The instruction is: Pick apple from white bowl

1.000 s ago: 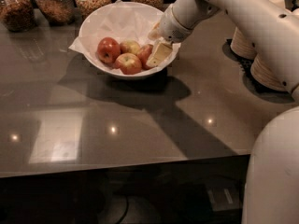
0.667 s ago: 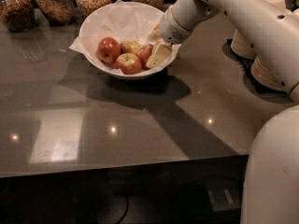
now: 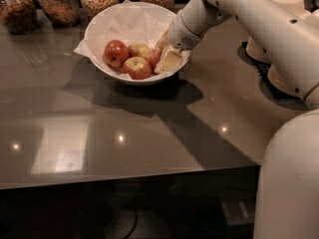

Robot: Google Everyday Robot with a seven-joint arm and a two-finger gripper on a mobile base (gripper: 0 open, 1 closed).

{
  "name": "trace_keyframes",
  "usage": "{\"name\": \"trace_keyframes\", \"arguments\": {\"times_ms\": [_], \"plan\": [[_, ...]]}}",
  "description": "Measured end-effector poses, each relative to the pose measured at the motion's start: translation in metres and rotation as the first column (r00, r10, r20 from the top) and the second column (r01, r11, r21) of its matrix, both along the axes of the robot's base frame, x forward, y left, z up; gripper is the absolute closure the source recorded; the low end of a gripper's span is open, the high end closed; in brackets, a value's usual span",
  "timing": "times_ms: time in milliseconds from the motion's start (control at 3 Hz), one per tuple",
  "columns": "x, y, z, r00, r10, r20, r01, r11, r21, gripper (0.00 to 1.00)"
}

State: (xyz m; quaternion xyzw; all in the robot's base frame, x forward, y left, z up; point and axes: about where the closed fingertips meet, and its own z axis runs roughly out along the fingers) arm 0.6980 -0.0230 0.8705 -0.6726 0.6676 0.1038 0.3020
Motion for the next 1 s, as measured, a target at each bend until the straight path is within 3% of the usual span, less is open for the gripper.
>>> {"name": "trace_keyframes", "arguments": {"times_ms": [1000], "plan": [[-0.0006, 0.0093, 0.0063, 0.9997, 0.024, 0.007, -0.024, 1.000, 0.009, 1.00]]}}
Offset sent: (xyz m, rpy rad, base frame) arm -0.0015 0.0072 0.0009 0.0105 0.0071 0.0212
